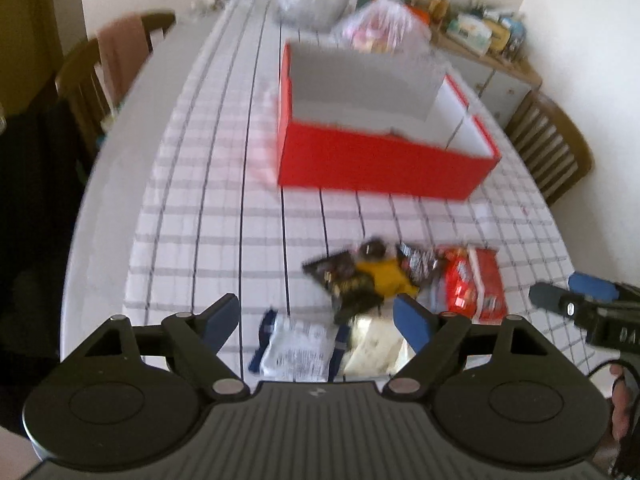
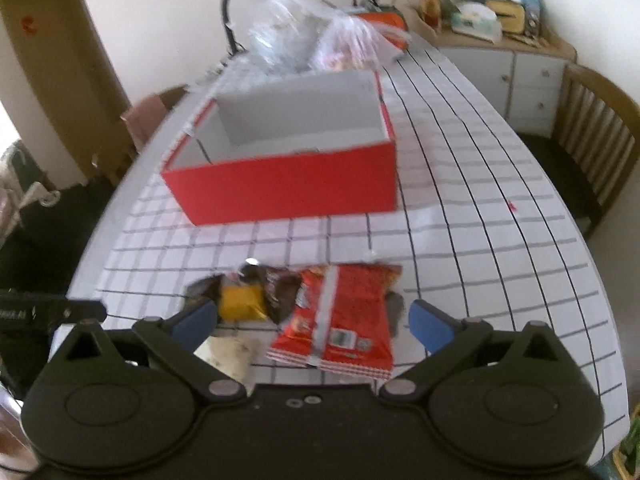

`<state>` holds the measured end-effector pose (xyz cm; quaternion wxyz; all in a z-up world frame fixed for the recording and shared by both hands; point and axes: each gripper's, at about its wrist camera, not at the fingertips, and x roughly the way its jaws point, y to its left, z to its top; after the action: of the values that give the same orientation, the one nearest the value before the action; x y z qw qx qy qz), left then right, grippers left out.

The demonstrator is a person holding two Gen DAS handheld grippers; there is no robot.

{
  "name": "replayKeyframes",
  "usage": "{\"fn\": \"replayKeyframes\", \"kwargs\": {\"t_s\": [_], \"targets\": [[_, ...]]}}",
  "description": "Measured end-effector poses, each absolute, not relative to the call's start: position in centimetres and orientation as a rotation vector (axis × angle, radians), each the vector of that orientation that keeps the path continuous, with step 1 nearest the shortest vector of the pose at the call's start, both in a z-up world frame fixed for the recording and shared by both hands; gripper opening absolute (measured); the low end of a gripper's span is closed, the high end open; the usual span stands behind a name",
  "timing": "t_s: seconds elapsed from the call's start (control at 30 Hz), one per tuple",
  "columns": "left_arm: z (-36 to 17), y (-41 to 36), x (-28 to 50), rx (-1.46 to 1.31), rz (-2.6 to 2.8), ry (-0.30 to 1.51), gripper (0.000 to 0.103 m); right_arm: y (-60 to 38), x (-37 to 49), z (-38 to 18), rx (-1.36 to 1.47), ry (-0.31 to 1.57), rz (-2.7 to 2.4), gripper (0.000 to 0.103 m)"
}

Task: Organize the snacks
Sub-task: 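Grasp the white-and-blue wrapper with the left gripper while the right grasps the red chip bag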

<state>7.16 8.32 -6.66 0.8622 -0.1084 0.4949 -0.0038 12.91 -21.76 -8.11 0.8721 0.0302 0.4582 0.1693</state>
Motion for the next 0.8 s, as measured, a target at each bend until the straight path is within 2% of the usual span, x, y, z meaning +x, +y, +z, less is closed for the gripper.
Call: {"fn": "replayKeyframes", "kwargs": {"t_s": [0.47, 0.8], "targets": [[-15.5, 9.2, 9.6, -0.223, 0.025, 1.267, 0.084, -21.8, 15.8, -13.6, 0.055, 1.08, 0.272, 0.103], [-17.4, 8.8, 10.0, -0.201, -0.005, 1.292, 0.084, -20.5, 17.1, -14.5, 0.005, 1.087, 0.268, 0.1]]}}
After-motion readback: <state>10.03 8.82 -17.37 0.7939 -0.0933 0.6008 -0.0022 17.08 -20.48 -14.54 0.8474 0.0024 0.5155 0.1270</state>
